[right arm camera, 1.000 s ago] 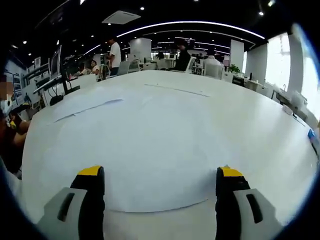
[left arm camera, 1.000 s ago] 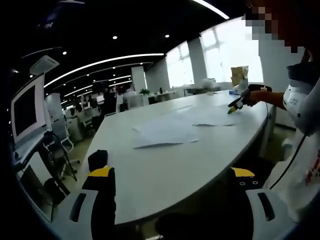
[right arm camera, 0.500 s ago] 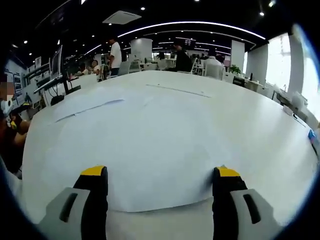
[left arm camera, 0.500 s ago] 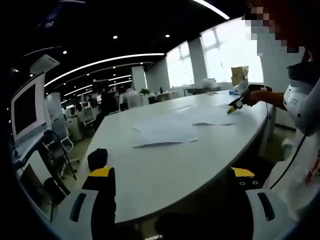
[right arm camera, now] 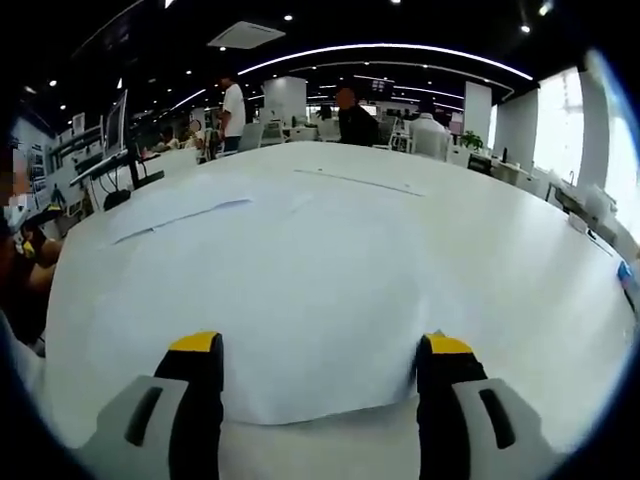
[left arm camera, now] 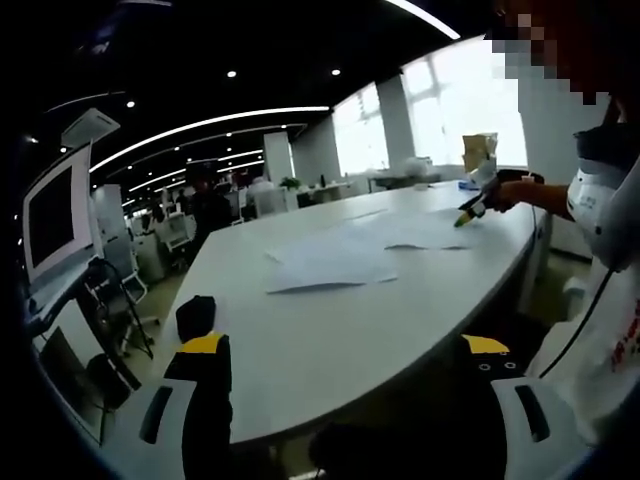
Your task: Organize the stack of printing papers by aligning and flattening the scattered papers on the table
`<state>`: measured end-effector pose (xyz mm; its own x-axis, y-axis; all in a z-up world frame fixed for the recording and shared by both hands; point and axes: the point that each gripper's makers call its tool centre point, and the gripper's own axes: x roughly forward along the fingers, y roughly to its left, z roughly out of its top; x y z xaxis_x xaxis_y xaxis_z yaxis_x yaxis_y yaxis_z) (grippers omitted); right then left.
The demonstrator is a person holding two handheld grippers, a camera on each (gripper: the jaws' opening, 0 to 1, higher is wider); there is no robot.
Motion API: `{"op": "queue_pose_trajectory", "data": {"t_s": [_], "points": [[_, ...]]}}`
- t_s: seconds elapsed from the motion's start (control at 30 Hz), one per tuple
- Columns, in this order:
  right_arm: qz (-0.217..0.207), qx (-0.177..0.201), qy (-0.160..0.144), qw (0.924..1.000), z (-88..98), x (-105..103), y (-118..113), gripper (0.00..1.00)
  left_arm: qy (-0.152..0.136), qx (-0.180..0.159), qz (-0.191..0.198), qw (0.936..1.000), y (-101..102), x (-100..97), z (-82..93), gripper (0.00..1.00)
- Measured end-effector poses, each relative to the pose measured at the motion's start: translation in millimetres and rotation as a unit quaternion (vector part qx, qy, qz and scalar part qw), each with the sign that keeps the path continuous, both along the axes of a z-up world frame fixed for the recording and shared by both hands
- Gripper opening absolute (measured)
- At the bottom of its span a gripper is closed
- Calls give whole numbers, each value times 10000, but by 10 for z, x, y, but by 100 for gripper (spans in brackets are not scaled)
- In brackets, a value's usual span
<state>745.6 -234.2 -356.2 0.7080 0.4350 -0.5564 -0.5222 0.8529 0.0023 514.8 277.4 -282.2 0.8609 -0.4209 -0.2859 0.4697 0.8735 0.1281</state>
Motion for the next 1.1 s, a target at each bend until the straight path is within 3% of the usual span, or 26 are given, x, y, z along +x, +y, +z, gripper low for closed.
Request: {"op": "queue_pose_trajectory", "data": {"t_s": [0.3, 0.5, 0.7, 0.93, 1.1], "points": [[79, 5, -11, 10000, -4, -14, 27, 68, 1, 1, -7, 10000, 2, 4, 0, 95], [113, 31, 1, 9999, 33, -26, 19, 43, 24, 10, -31, 10000, -25, 15, -12, 95], [-103, 184, 54, 9998, 62, -7, -42, 35, -4, 12, -15, 10000, -15, 11, 10, 95], [-187, 181, -126, 9996, 178, -1, -65, 24, -24, 18, -28, 10000, -26, -1, 29, 95], [-398, 489, -107, 9980, 258, 0, -98, 18, -24, 15, -40, 10000, -27, -9, 27, 95]]}}
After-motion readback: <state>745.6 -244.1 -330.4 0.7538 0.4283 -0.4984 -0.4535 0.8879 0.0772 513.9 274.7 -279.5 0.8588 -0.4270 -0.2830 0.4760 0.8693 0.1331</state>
